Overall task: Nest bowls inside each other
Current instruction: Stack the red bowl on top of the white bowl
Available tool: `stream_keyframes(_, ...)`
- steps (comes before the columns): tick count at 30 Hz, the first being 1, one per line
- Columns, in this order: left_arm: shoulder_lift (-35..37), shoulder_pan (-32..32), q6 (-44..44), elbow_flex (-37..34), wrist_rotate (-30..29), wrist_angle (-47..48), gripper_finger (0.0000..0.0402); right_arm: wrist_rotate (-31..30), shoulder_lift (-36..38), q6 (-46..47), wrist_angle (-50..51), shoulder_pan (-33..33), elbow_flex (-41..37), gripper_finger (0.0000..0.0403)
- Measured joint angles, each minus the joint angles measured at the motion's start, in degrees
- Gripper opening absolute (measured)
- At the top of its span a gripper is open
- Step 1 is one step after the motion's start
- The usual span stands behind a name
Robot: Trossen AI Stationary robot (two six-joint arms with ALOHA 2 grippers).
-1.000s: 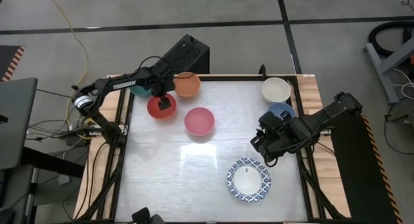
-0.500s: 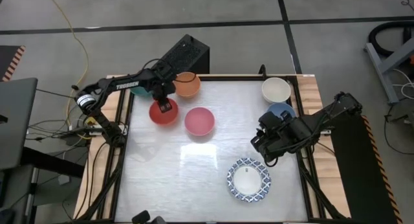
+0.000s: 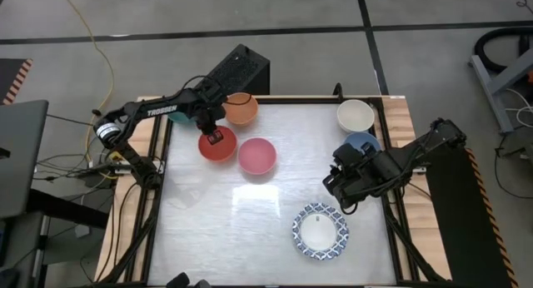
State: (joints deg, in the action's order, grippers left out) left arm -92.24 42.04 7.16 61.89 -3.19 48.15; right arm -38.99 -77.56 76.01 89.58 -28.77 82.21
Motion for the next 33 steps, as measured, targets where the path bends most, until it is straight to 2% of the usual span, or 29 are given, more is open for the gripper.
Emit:
stream_keyframes(17,11.55,-0.71,-10.51,-0.07,-0.04,0.72,0.0,-1.96,0.0,2.78,-0.46,0.04,0.0,0.0207)
stream_keyframes(21,16.36,-2.03,-14.57,-0.07,-2.62,0.15,0.0,-5.13,0.0,9.41,-1.35,0.04,0.0,0.0207)
stream_keyframes(24,20.71,-3.75,-17.8,-0.07,-3.87,-2.23,0.0,-9.61,0.0,9.84,-4.64,0.04,0.0,0.0207)
stream_keyframes(28,26.51,-8.18,-22.87,-0.07,-7.23,-9.17,0.0,-16.86,0.0,4.55,-11.42,1.34,-0.02,0.0207)
stream_keyframes(33,30.57,-16.71,-22.7,-0.07,-18.45,-23.52,0.0,-25.15,0.0,-10.37,-25.52,6.4,-0.01,0.0207)
